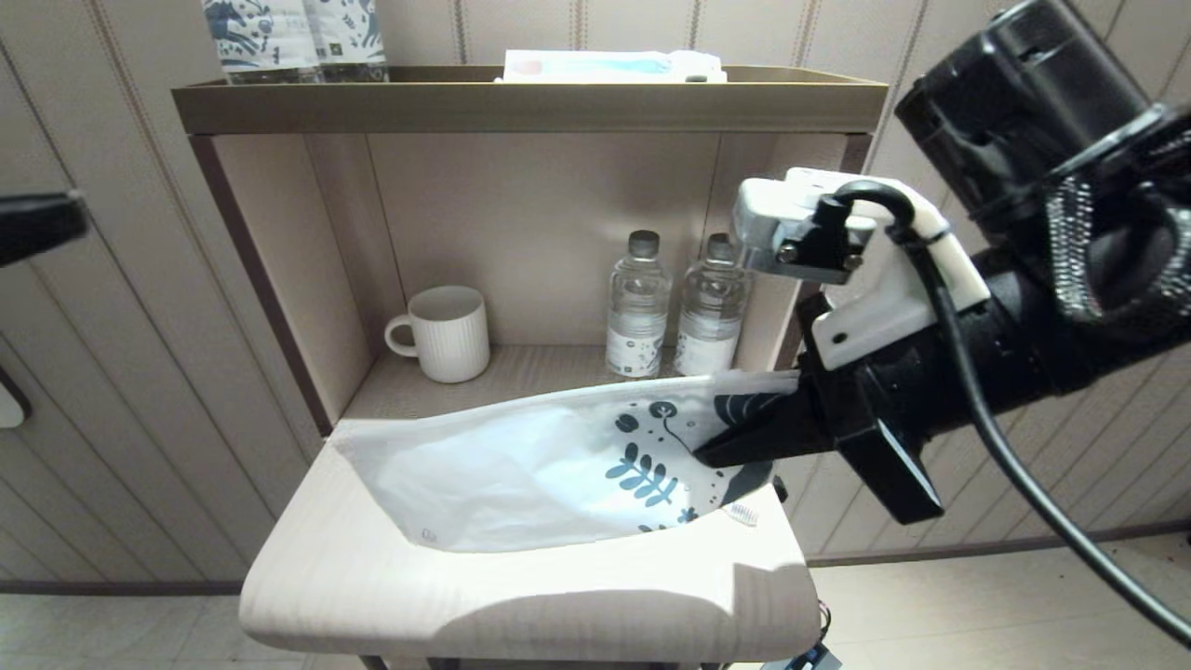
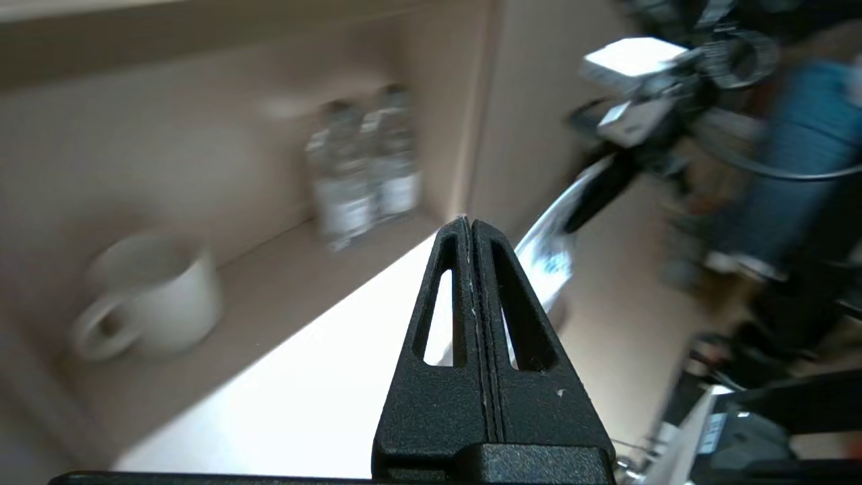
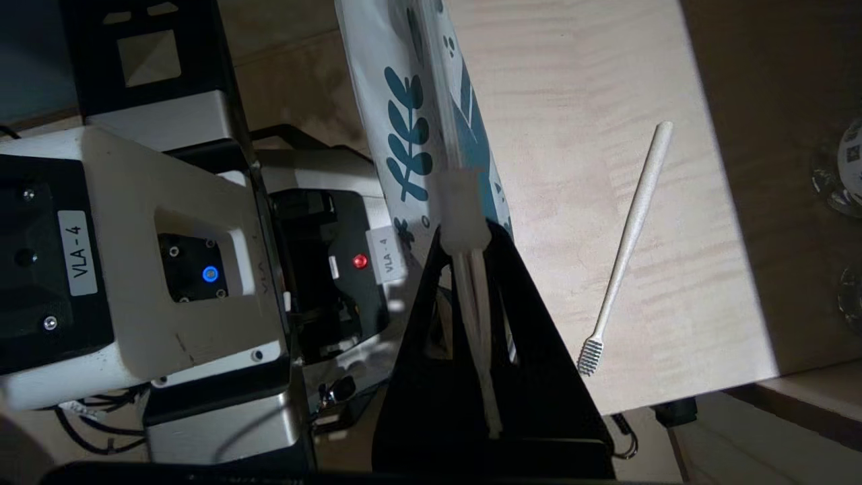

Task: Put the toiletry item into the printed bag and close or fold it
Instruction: Open the storage bag

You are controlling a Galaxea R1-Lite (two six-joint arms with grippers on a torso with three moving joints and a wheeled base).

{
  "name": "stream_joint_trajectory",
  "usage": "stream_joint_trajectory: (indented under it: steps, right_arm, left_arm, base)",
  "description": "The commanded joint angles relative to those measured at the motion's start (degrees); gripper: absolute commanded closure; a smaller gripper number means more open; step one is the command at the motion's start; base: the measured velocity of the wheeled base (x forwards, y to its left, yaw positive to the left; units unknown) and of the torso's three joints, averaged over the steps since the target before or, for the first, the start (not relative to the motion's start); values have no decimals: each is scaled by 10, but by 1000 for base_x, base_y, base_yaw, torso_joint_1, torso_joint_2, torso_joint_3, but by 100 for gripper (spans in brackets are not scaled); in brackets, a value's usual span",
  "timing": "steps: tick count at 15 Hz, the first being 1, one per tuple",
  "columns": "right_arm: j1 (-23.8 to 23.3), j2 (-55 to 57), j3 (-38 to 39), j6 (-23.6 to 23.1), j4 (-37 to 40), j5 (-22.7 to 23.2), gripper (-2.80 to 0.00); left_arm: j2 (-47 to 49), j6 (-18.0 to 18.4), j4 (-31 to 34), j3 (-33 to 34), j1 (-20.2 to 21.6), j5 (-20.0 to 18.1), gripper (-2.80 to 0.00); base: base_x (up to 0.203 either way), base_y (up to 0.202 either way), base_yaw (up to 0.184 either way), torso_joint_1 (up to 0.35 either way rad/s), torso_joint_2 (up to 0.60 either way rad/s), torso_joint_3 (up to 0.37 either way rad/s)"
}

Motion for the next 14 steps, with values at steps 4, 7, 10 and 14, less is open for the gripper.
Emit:
stream_joint_trajectory:
  steps: [4, 7, 10, 14]
  right_arm:
    - [6, 170, -137, -16, 87, 1, 0]
    - [5, 185, -139, -25, 90, 1, 0]
    - [4, 175, -139, -26, 93, 2, 0]
    - [-2, 134, -128, -13, 94, 71, 0]
  left_arm:
    - [277, 197, 105, -181, -128, 11, 0]
    - [316, 366, 251, -240, -161, 24, 0]
    - [309, 388, 257, -219, -166, -30, 0]
    - [313, 392, 180, -150, -149, -82, 0]
  base:
    - [0, 0, 0, 0, 0, 0]
    - [0, 0, 0, 0, 0, 0]
    - [0, 0, 0, 0, 0, 0]
    - [0, 0, 0, 0, 0, 0]
